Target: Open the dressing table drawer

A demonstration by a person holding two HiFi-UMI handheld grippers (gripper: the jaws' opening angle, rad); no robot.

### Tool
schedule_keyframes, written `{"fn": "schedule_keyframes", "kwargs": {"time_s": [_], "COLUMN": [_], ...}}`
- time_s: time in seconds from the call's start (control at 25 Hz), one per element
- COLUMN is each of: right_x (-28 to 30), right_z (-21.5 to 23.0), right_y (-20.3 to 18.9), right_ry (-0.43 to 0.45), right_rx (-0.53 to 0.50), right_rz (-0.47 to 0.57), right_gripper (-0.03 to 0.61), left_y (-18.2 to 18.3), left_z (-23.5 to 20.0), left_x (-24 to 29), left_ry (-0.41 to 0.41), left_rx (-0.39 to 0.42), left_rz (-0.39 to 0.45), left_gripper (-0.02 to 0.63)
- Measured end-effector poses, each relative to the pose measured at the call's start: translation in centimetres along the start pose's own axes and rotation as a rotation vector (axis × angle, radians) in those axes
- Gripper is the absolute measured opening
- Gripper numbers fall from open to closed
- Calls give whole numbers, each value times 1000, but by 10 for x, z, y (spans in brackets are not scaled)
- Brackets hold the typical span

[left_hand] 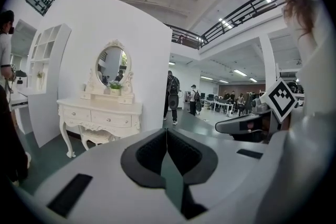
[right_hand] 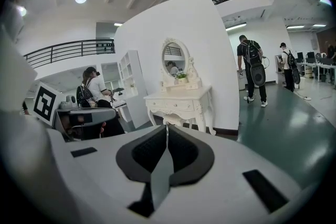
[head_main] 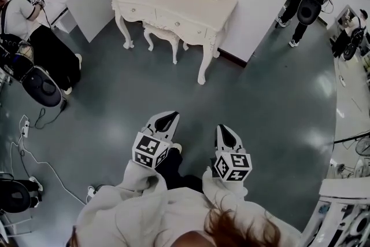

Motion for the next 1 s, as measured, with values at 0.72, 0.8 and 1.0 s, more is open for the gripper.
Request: {"fn": "schedule_keyframes", "kwargs": {"time_s": [0.72,0.8,1.0], "right_x": [101,109,117], "right_z": [-21,-25,-25], "right_y": [35,36,38], "right_ry": [-60,-52,-53], "right_rx": [13,17,35], "right_rz": [-17,-24,-40], "right_gripper": [37,37,37], "left_y": [34,34,28], "left_z": [-103,-113,-122], "left_x": [46,47,47], "left_ry": [-56,-47,-42], "left_rx": [7,-3,-29], "left_rz": [-14,-19,-38], "left_gripper": [19,19,19]}}
Point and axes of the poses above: the fingertips, and each gripper's own axes: x forward along the fingers, z to its right, y out of its top, the point moved 5 cm from there along -x, backward along the fingers, and after that the axes turned 7 degrees about -x, right-handed, at the moved point
